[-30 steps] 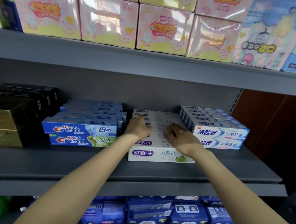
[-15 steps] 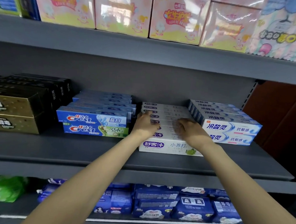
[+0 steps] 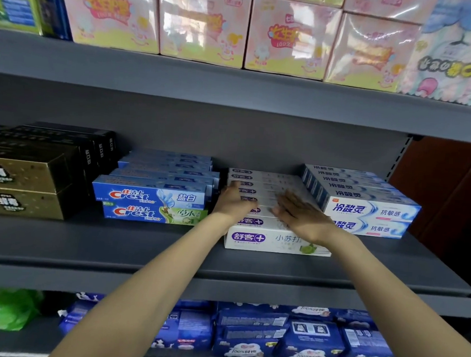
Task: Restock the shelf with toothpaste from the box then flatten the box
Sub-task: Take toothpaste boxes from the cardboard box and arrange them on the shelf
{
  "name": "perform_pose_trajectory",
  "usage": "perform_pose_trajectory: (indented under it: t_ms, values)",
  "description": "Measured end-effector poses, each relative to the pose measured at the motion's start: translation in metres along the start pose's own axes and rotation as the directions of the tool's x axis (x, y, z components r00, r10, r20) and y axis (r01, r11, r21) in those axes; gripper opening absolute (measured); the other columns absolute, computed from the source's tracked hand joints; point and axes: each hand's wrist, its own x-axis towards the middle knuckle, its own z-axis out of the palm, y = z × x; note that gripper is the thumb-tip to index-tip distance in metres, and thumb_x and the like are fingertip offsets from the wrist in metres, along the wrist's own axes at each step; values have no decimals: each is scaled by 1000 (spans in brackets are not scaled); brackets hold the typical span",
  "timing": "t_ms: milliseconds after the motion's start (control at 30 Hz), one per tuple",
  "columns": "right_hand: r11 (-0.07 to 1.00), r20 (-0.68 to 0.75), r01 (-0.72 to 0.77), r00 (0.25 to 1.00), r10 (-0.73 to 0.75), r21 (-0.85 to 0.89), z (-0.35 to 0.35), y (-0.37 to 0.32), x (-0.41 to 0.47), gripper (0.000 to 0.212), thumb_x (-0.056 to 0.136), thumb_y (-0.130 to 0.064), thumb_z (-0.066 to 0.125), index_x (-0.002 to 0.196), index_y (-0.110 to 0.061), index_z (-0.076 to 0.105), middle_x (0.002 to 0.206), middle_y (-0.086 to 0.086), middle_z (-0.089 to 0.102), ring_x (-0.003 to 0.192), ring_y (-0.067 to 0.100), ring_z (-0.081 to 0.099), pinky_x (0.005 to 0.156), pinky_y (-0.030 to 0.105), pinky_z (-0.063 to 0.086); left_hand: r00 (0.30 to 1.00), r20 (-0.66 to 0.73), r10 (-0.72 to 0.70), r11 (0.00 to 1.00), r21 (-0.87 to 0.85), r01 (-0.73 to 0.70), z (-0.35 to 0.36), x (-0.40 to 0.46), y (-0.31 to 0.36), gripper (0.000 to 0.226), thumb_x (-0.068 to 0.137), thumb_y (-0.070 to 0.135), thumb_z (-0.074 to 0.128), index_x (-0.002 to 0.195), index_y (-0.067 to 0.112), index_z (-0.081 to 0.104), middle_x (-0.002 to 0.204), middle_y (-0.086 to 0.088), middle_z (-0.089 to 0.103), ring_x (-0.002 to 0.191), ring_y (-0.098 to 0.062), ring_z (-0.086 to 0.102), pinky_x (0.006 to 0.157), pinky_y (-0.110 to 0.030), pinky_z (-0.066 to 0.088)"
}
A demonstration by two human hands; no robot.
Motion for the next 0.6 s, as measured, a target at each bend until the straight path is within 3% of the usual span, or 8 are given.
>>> perform_pose_trajectory:
  t_ms: [100, 233, 300, 433, 600]
  values:
    - [1000, 35, 8, 999, -8, 14, -7, -2, -2, 65, 98, -55, 15, 151, -23, -1, 159, -4, -7, 146, 11, -6, 117, 31, 1, 1000, 10, 13, 1000, -6, -12, -2, 3, -2, 59, 80, 15, 71, 132, 14, 43, 127, -4, 57, 116, -23, 55, 104, -39, 44]
    - [998, -33, -38, 999, 40, 42, -15, -13, 5, 71, 94, -61, 20, 150, -17, 21, 157, 3, 21, 143, 23, 20, 114, 39, 21, 998, 63, 20, 1000, 20, -21, -7, 15, 7, 51, 75, 17, 70, 122, 12, 48, 117, -7, 62, 106, -21, 60, 91, -33, 51]
    - [998, -73, -51, 996, 53, 29, -14, -16, 10, 74, 93, -63, 18, 150, -16, 18, 158, 4, 16, 145, 24, 16, 115, 42, 19, 998, 68, 7, 997, 77, -12, -7, 22, 16, 46, 77, 17, 68, 118, 9, 48, 116, -7, 59, 106, -22, 58, 85, -30, 51]
    - [995, -33, -1, 999, -2, -96, -11, -12, 12, 59, 100, -49, 13, 151, -23, 3, 160, 2, 3, 147, 20, -1, 118, 43, 3, 997, 55, -53, 984, 170, 43, -5, 36, 19, 53, 78, 19, 72, 123, 8, 45, 121, -9, 56, 112, -25, 56, 93, -32, 50]
    - [998, -42, -16, 999, 13, -64, -7, -10, 20, 58, 100, -48, 14, 151, -22, 5, 160, 2, 4, 147, 20, 0, 118, 42, 3, 998, 29, -56, 973, 224, 48, -1, 46, 14, 57, 71, 25, 79, 121, 13, 54, 125, -9, 55, 113, -24, 55, 92, -29, 49]
